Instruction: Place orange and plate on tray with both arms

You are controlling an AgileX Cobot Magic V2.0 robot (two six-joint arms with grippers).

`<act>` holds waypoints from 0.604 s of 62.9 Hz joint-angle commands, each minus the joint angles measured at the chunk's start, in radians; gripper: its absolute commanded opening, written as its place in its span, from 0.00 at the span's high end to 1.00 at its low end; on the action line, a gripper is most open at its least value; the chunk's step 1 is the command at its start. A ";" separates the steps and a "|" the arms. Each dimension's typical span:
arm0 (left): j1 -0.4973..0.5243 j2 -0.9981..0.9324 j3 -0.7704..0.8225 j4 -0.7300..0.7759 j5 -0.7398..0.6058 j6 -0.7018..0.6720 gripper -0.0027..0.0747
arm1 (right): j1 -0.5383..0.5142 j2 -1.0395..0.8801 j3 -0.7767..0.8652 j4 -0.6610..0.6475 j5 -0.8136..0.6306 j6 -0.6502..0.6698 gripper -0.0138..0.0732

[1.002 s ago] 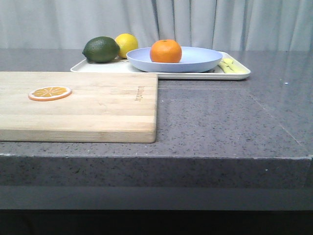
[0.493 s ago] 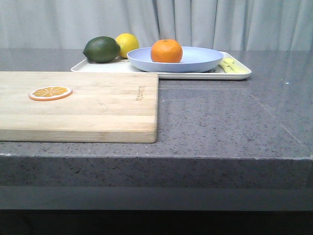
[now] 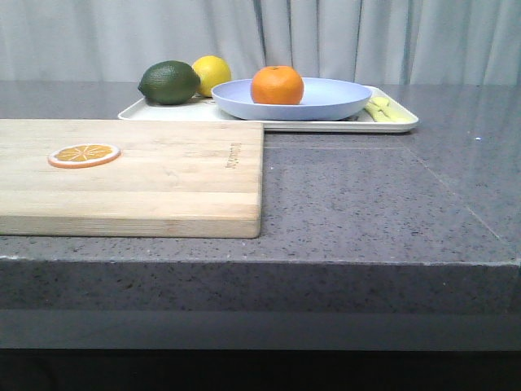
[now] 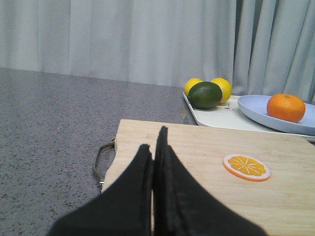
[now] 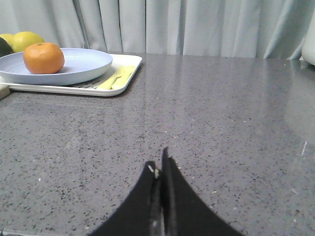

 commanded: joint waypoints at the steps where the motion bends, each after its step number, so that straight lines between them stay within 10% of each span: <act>1: 0.002 -0.020 0.027 -0.007 -0.082 -0.008 0.99 | -0.007 -0.021 -0.025 0.006 -0.081 -0.011 0.92; 38: 0.002 -0.020 0.027 -0.007 -0.082 -0.008 0.99 | -0.025 -0.021 -0.025 0.014 -0.098 -0.010 0.92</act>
